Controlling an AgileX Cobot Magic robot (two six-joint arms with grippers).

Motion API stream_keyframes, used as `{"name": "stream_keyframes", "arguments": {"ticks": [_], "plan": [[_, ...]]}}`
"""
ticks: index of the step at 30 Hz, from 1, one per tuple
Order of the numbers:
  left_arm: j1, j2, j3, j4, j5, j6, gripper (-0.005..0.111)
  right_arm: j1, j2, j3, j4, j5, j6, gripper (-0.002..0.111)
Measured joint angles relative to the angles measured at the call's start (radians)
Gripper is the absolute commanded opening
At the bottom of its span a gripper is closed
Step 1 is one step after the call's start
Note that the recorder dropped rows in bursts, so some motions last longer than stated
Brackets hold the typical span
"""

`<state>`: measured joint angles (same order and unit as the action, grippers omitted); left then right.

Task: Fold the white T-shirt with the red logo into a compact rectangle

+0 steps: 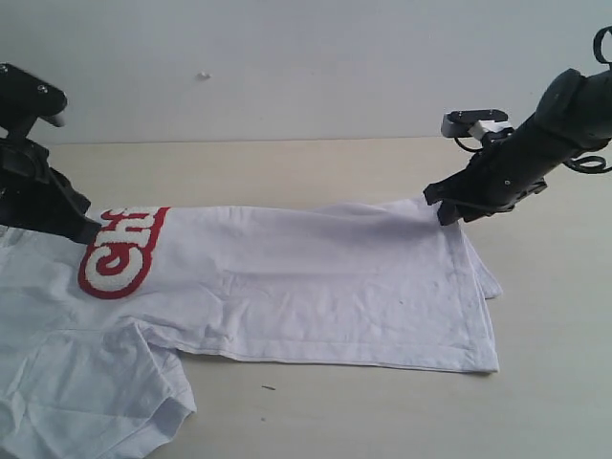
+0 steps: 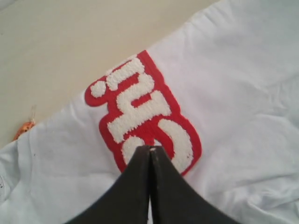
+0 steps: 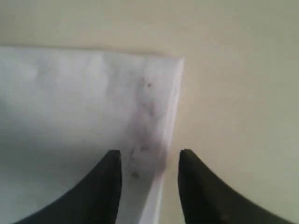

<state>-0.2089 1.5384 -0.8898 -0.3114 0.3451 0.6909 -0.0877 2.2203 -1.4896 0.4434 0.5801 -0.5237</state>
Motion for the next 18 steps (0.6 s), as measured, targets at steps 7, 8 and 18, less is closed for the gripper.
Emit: {"name": "stream_keyframes", "arguments": {"ticks": [7,8,18], "plan": [[0.0,0.087,-0.07,0.0,-0.016,0.031,0.0,-0.004,0.06,-0.102,-0.046,0.037,0.025,0.028],[0.0,0.097,-0.075,0.0,-0.016,0.033,0.0,-0.004,0.062,-0.104,-0.039,0.048,0.005,0.025],[0.0,0.117,-0.082,0.0,-0.016,0.035,0.0,-0.004,0.074,-0.105,0.008,0.108,-0.073,0.02]]}}
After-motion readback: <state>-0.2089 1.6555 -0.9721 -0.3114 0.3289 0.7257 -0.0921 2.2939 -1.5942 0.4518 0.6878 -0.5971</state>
